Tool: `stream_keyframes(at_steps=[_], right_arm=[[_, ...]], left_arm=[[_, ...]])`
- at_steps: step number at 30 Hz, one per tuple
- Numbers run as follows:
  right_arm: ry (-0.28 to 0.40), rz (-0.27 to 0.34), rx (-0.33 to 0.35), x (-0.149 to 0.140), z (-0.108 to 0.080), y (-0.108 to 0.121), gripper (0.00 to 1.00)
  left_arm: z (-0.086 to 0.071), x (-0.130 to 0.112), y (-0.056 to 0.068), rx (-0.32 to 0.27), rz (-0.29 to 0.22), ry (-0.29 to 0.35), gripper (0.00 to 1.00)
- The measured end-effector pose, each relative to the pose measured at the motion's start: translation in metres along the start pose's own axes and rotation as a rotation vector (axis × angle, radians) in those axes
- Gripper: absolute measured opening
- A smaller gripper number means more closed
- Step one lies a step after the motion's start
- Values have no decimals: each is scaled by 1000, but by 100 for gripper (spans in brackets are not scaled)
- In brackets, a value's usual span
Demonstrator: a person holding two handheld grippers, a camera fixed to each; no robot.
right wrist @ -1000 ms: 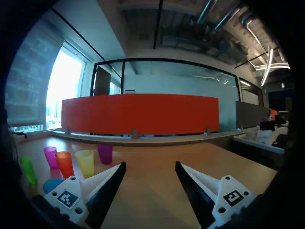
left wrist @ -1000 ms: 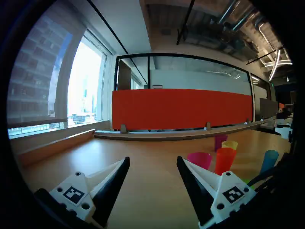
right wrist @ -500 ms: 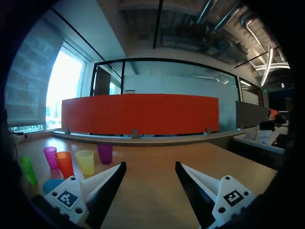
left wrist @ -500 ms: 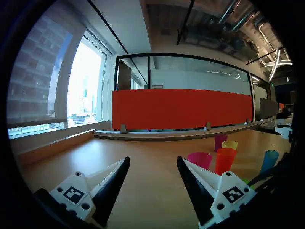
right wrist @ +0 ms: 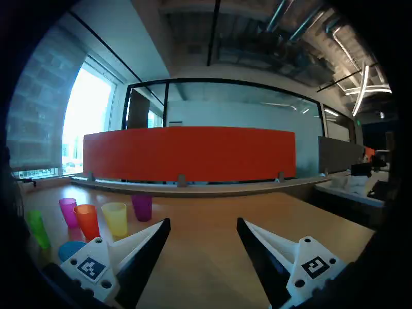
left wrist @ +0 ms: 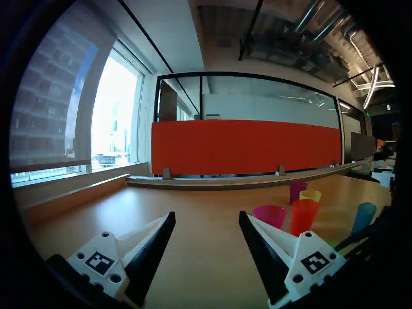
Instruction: Pour water
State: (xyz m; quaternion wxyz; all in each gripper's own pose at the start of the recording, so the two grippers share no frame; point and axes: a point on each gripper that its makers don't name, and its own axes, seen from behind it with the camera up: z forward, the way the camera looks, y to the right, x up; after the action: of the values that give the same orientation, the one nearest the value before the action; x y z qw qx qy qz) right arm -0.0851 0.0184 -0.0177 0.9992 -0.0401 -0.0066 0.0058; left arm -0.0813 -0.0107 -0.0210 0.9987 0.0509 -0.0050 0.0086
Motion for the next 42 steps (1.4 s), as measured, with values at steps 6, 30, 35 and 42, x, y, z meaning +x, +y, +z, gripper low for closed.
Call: stream_keyframes(at_steps=[6, 30, 35, 42], right_arm=[[1, 0, -2, -1, 1, 1, 100], [1, -1, -3, -3, 1, 2, 100], [1, -1, -3, -4, 1, 2, 100], [1, 0, -4, -6, -3, 3, 100]], left_arm=[[0, 0, 0, 0, 0, 0, 91], [0, 0, 0, 0, 0, 0, 91], [0, 0, 0, -1, 0, 0, 91], [-1, 0, -1, -1, 0, 0, 91]])
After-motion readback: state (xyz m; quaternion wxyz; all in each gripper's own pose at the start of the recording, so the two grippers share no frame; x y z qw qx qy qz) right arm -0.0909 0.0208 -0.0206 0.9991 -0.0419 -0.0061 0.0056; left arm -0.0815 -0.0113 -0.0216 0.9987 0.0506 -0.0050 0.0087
